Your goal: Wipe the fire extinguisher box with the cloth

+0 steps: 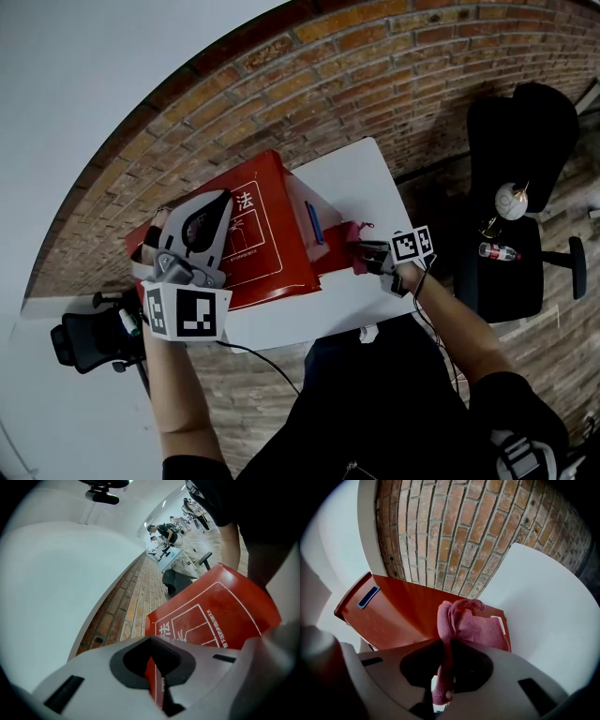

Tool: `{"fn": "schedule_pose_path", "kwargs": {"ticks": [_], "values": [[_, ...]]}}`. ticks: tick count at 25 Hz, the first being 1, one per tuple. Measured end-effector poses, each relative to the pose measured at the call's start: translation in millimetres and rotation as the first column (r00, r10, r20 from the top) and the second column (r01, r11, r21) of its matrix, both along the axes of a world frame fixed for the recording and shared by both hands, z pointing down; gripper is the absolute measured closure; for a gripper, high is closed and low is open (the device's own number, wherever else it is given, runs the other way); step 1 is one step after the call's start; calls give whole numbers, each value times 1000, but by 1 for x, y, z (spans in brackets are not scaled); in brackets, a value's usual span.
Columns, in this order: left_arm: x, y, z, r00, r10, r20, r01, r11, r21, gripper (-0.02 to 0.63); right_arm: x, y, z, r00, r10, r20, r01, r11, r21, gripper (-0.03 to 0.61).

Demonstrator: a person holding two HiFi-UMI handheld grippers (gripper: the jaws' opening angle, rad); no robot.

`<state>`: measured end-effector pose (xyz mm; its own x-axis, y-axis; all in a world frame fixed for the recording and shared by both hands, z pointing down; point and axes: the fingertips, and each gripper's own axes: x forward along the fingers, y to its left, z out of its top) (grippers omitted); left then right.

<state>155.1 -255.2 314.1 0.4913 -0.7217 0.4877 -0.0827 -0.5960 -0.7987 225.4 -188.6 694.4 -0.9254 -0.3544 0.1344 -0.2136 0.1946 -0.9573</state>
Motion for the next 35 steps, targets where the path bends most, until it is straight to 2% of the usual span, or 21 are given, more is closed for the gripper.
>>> {"fn": "schedule_pose_path", "kwargs": {"ticks": [35], "values": [[0, 0, 0, 1000, 1, -1, -1, 1000, 0, 586, 1, 3, -91, 987, -10, 163, -1, 998, 69, 514]]}}
